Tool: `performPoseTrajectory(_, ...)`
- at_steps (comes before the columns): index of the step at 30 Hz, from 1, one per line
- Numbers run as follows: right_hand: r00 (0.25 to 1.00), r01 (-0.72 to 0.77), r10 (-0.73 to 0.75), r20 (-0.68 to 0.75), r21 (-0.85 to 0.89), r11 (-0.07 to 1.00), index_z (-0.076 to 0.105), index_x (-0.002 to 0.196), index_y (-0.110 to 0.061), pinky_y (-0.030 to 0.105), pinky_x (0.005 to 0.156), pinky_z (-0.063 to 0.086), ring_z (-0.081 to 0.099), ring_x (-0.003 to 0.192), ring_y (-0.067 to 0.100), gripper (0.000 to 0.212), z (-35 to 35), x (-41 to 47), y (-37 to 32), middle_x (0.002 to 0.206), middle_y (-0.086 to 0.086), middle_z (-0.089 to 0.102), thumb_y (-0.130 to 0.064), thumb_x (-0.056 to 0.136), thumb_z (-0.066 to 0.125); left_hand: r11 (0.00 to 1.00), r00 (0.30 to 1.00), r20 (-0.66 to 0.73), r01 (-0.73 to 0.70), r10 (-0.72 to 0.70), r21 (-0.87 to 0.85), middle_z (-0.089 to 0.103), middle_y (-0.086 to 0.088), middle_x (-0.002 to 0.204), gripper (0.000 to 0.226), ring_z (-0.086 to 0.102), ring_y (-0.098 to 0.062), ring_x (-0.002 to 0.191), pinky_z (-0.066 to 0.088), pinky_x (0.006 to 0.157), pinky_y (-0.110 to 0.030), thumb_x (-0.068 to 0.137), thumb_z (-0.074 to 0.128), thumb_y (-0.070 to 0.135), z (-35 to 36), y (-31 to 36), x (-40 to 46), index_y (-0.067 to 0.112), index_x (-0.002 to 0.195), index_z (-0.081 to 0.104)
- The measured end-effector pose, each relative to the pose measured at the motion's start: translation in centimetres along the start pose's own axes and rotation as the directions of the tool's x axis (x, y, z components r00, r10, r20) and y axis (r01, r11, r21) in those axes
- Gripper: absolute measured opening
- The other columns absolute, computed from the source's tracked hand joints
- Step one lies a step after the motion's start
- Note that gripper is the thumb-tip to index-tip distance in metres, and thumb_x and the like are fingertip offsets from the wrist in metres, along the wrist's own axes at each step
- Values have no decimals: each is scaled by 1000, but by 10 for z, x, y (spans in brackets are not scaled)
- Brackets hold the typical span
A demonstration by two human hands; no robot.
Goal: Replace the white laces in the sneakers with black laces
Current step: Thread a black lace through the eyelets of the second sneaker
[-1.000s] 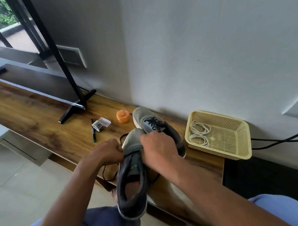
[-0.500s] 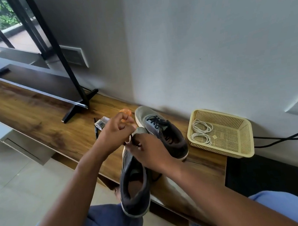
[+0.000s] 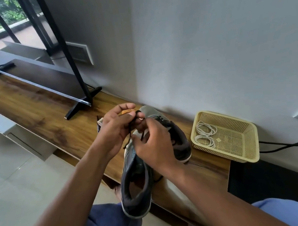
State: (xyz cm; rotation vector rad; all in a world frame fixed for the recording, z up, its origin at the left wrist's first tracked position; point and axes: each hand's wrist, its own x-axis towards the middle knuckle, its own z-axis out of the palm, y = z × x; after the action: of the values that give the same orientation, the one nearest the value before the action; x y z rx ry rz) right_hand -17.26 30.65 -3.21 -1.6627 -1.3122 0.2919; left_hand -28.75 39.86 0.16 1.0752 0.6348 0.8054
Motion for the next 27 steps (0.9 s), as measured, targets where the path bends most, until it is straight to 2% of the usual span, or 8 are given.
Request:
performPoseTrajectory(4, 976, -154, 114, 187, 219, 963, 71, 114, -30, 40, 85, 61, 72, 84, 10, 25, 1, 1, -6, 107, -16, 74, -39, 91, 74, 999, 1000, 3, 4, -4, -32, 75, -17, 111, 31, 72, -25, 100, 60, 90, -33, 98, 64, 5, 0, 2, 0, 5, 129, 59)
performPoseTrajectory(7, 961, -236, 176, 212, 309, 921, 74, 101, -22, 44, 72, 63, 73, 61, 18, 8, -3, 6, -7, 93, -5, 76, -29, 97, 72, 996, 999, 19, 39, -38, -83, 74, -17, 114, 30, 71, -28, 106, 59, 98, -39, 99, 62, 3, 1, 4, -1, 3, 130, 59)
performPoseTrajectory(9, 952, -275, 199, 234, 367, 889, 73, 95, -16, 42, 63, 61, 71, 55, 24, 9, -6, 9, -9, 89, 1, 75, -24, 96, 74, 992, 997, 20, 79, -77, -97, 73, -18, 117, 34, 71, -30, 105, 59, 98, -41, 100, 61, 3, 4, 4, -1, 0, 133, 58)
performPoseTrajectory(13, 924, -366, 244, 295, 493, 790, 74, 86, -13, 26, 50, 49, 64, 53, 28, 10, -10, 11, -15, 79, 10, 72, -18, 94, 77, 981, 990, -5, 139, -141, -136, 74, -17, 117, 32, 75, -25, 98, 62, 89, -36, 100, 60, 2, 13, 5, -1, 1, 132, 60)
performPoseTrajectory(17, 917, -325, 139, 374, 499, 803, 74, 82, -3, 34, 61, 48, 58, 55, 27, 19, -12, 10, -14, 76, 30, 66, -16, 96, 74, 955, 975, -92, 175, -202, -240, 76, -13, 110, 25, 75, -22, 91, 63, 80, -32, 99, 61, 0, 13, 6, 4, 8, 122, 64)
performPoseTrajectory(22, 819, -365, 9, 573, 509, 780, 74, 95, 5, 23, 52, 46, 53, 52, 22, 21, -31, 11, -20, 88, 22, 76, -14, 101, 67, 949, 946, -255, 121, -199, -291, 75, -12, 91, 19, 70, -17, 75, 61, 68, -27, 101, 56, -5, 12, 4, 7, 10, 109, 62)
performPoseTrajectory(25, 784, -351, -71, 617, 534, 769, 74, 102, 3, 21, 48, 40, 48, 53, 23, 23, -46, 18, -29, 91, 20, 76, -16, 105, 62, 976, 901, -390, 132, -190, -171, 70, -12, 82, 22, 65, -16, 67, 58, 66, -29, 101, 52, -11, 10, 2, 8, 9, 99, 62)
performPoseTrajectory(27, 789, -329, -133, 600, 596, 732, 74, 104, 2, 19, 44, 35, 45, 51, 18, 21, -60, 28, -37, 86, 17, 75, -14, 105, 59, 977, 860, -496, 190, -116, 101, 64, -9, 73, 25, 62, -11, 55, 53, 56, -27, 97, 52, -12, 7, -3, 9, 9, 86, 63)
